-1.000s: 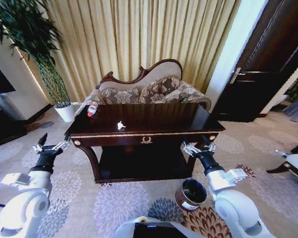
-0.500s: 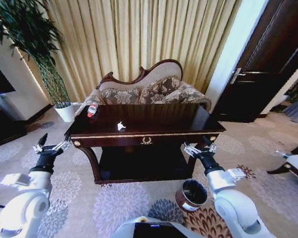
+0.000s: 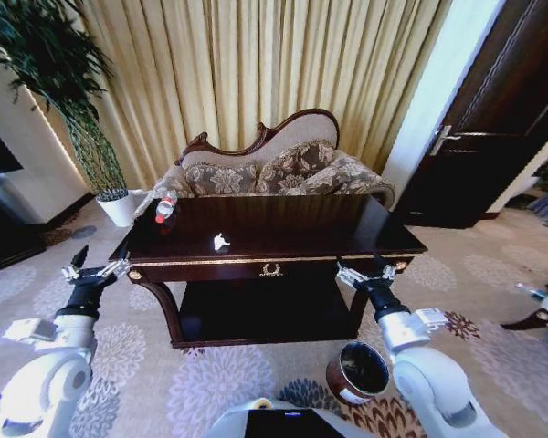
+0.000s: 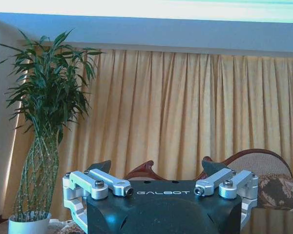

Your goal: Move to the front of the table and place the trash on the table into the trash bin.

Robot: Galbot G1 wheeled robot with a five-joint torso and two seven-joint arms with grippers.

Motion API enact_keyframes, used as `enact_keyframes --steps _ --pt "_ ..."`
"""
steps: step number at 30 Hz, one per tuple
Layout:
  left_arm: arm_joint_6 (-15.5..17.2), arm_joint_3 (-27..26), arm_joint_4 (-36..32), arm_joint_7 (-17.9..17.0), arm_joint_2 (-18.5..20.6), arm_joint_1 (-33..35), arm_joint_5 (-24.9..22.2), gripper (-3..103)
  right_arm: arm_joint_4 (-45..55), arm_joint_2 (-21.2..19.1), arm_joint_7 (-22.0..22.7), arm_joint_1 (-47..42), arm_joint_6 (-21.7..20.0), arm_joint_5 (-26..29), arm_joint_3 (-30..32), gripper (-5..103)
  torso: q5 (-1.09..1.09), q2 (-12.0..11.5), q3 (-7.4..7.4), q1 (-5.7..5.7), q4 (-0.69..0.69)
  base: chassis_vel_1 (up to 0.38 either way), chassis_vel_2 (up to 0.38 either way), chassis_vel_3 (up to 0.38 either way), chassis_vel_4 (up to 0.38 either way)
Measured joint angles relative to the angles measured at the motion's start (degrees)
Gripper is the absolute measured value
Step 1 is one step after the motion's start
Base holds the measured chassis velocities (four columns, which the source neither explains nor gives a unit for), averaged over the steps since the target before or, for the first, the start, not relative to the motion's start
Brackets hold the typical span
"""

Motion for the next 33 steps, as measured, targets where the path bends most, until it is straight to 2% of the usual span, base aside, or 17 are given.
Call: enact_keyframes --steps 17,23,33 --pt "0.13 0.48 0.27 0.0 0.05 -0.34 0.32 100 -0.21 -0.17 -0.08 0.55 -0.62 -0.01 -0.42 100 0.0 0.0 0.0 0.0 0.0 -0.101 0.101 0.104 -0.107" --pt "0.15 0.43 0.41 0.0 0.05 -0.4 0.33 100 -0.4 -0.27 -1.11 0.48 0.41 -0.31 -1.07 100 0.0 0.0 0.0 0.0 0.0 -0.099 0.095 0.078 -0.087" --pt "0.15 0.51 0.52 0.03 -0.19 -0.29 0.49 100 -0.71 -0.2 -1.08 0.44 0.47 -0.82 -1.64 100 0.0 0.01 -0.01 -0.01 0.0 -0.006 0.013 0.012 -0.016"
